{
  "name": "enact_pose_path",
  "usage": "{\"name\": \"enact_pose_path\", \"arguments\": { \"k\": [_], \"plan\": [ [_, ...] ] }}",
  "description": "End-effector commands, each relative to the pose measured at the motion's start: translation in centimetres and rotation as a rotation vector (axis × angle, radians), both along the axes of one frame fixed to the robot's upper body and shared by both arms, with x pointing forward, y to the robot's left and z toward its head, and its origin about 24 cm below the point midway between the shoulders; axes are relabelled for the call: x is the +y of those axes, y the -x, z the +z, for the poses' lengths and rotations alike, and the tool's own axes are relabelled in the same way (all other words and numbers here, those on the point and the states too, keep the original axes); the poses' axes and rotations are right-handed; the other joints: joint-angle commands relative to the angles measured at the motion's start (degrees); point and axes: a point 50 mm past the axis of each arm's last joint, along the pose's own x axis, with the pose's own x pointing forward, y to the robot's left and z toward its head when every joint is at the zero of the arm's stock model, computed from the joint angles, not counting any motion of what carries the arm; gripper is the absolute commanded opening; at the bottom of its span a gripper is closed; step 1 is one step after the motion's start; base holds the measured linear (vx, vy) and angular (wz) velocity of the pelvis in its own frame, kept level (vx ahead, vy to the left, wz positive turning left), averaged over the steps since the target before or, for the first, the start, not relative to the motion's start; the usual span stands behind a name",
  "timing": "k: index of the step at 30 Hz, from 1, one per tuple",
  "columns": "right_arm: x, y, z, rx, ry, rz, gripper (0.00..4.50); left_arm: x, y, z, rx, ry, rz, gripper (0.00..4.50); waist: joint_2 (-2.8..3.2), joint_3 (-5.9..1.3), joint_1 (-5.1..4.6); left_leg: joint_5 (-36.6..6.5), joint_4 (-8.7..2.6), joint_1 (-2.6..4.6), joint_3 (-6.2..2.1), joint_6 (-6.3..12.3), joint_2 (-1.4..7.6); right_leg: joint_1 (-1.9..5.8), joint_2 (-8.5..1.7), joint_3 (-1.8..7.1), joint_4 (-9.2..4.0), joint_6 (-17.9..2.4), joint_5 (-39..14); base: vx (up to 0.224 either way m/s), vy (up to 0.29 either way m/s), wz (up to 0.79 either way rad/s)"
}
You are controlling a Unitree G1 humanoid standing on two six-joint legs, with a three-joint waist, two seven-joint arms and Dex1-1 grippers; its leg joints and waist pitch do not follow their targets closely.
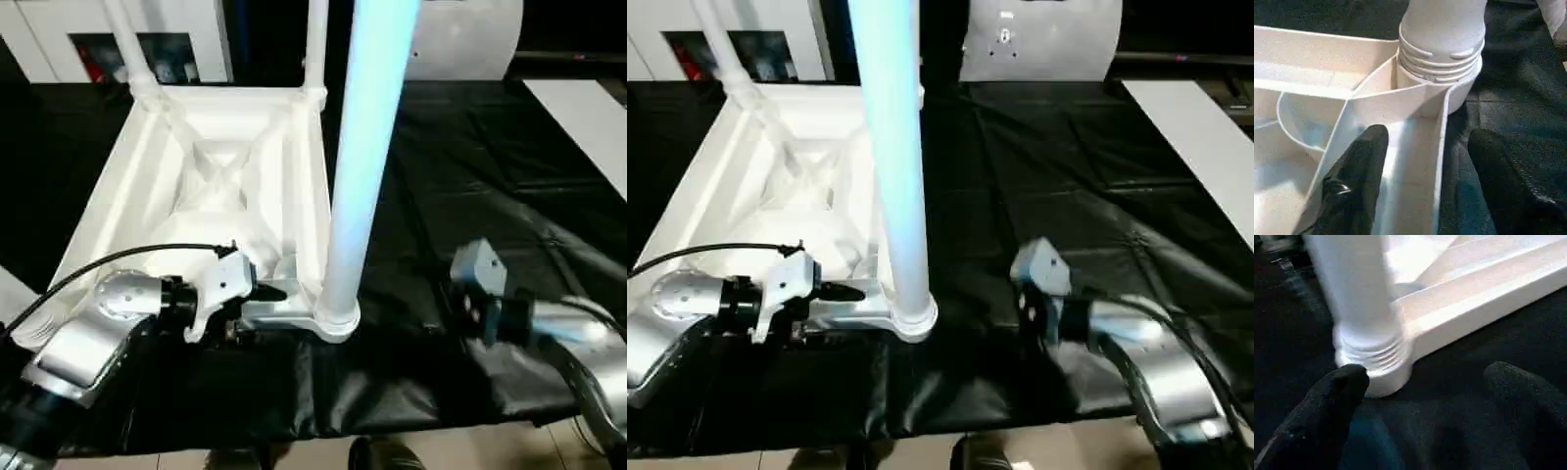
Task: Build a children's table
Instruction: Rotate table base, then rotate leg to tighten
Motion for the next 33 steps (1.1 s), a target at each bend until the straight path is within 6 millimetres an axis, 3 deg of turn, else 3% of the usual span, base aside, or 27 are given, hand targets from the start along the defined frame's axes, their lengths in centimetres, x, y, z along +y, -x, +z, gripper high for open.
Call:
{"name": "enact_pose_path", "arguments": {
  "k": [1, 9, 26, 33],
  "plan": [
    [0.3, 0.6, 0.2, 0.017, 0.005, 0.032, 4.50, -0.1, 0.2, -0.1, 0.007, -0.003, -0.025, 2.62, 0.35, -4.37, 0.18, -16.2, -4.46, 2.29, -2.50, -0.43, 3.46, 1.46, -4.59, 2.52, -5.08, -13.2, -13.9, 0.000, 0.000, 0.00],
    [0.7, 0.9, 0.4, 0.037, -0.005, 0.040, 4.50, -0.1, 0.2, -0.2, 0.055, 0.018, -0.055, 1.96, 0.60, -4.25, 0.21, -16.8, -4.50, 2.47, -2.57, -0.81, 3.49, 1.18, -4.59, 2.49, -5.12, -13.1, -14.8, 0.000, 0.000, 0.00],
    [1.1, 1.3, 0.4, 0.062, -0.007, 0.068, 4.50, 0.5, -0.9, -0.8, 0.069, -0.095, -0.088, 0.45, 0.52, -4.22, 0.25, -16.7, -4.55, 2.50, -2.57, -0.92, 3.46, 1.17, -4.74, 2.55, -5.18, -13.1, -14.6, 0.000, 0.000, 0.00],
    [1.1, 1.3, 0.5, 0.057, -0.008, 0.066, 4.50, 0.6, -1.3, -0.8, 0.064, -0.122, -0.102, 0.01, 0.63, -4.14, 0.29, -18.5, -4.64, 2.57, -2.74, -1.60, 3.54, 1.10, -4.95, 2.56, -5.49, -12.6, -18.0, 0.000, 0.000, 0.00]
  ]
}}
